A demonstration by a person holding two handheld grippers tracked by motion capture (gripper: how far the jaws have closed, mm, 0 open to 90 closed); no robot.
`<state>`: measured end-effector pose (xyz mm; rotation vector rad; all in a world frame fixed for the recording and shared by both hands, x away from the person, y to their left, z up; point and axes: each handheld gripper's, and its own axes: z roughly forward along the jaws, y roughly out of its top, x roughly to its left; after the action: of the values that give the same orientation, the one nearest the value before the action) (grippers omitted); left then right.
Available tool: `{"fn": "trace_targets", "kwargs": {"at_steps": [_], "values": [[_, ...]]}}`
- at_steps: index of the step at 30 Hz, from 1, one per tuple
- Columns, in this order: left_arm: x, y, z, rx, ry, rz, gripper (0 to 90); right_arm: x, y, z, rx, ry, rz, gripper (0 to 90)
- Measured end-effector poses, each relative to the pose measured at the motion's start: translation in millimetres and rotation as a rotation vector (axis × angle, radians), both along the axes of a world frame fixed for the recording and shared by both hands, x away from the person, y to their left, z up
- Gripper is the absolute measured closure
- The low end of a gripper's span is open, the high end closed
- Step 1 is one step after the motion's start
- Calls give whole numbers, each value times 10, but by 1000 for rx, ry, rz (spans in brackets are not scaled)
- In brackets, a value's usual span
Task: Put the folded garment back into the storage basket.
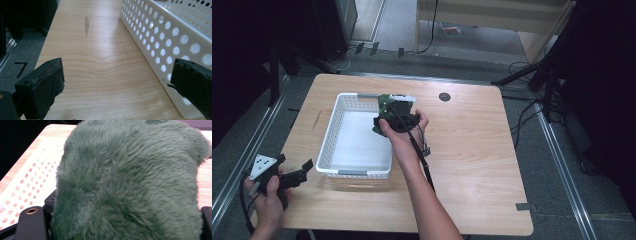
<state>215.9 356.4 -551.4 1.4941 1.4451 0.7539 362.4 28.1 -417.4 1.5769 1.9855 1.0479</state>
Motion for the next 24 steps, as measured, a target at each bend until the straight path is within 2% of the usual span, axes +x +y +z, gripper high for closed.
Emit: {"fn": "trace_targets", "kwargs": {"at_steps": [24], "values": [[1,2,-1,-3,-1,-4,0,4,439,-120,3,34,51,216]]}}
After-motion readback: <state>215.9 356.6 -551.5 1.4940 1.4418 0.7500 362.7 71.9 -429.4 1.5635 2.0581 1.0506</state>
